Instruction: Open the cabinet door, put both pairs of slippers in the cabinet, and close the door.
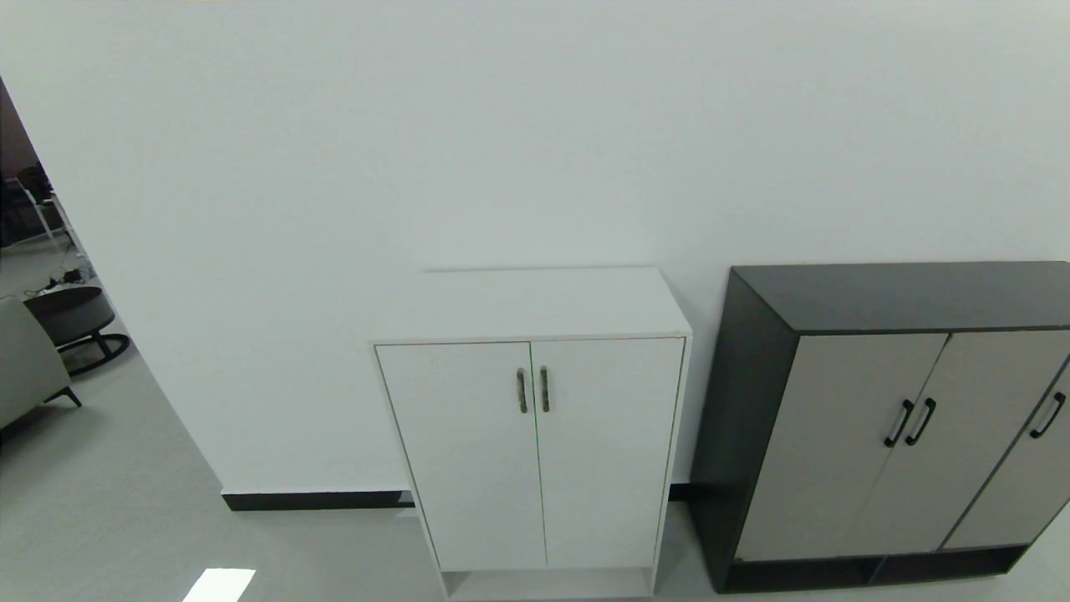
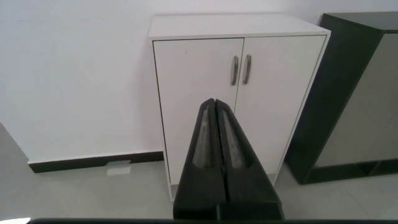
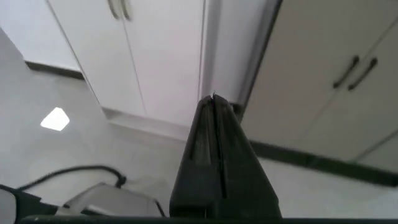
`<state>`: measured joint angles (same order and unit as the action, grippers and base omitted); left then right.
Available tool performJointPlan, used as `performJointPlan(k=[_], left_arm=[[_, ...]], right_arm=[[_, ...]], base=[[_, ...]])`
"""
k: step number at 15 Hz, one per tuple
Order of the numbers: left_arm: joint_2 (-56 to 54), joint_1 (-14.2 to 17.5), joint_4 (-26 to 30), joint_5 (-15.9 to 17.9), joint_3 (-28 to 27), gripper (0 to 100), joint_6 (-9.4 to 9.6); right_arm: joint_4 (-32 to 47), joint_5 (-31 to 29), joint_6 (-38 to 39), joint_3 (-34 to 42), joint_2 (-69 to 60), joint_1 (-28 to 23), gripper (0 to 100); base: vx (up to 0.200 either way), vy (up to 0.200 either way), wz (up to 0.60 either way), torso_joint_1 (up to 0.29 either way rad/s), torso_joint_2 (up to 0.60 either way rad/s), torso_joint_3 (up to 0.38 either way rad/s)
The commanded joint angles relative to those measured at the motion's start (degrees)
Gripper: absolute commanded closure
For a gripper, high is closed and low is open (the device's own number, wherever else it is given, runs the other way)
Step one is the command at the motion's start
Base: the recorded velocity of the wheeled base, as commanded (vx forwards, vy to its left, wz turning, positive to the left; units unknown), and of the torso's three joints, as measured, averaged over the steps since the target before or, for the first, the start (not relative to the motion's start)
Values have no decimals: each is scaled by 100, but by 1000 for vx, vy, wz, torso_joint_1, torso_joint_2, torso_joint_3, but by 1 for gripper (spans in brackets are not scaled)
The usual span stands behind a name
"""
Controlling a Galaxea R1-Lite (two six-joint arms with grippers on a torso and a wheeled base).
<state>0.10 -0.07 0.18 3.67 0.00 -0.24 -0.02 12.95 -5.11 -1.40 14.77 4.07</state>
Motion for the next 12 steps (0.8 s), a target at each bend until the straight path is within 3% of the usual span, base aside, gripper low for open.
performJointPlan(k=[1,4,5,7,9,12], left_arm=[[8,-1,-1,2,0,100,-2],[-1,-1,-1,2,0,100,-2],[8,-1,-1,2,0,100,7],[8,-1,-1,2,0,100,-2],[8,-1,-1,2,0,100,-2],[8,-1,-1,11,0,100,7]], right_arm=[[-6,-3,212,8,-511,322,100],[-6,-3,194,0,-906,-750,100],[-33,-91,186,8,-915,-899,100],[2,-882,221,87,-897,-855,100],[-6,-1049,616,131,-1003,-724,100],[-6,-1075,599,131,-977,-583,100]], base=[[0,0,0,0,0,0],[0,0,0,0,0,0],[0,0,0,0,0,0],[0,0,0,0,0,0],[0,0,0,0,0,0],[0,0,0,0,0,0]])
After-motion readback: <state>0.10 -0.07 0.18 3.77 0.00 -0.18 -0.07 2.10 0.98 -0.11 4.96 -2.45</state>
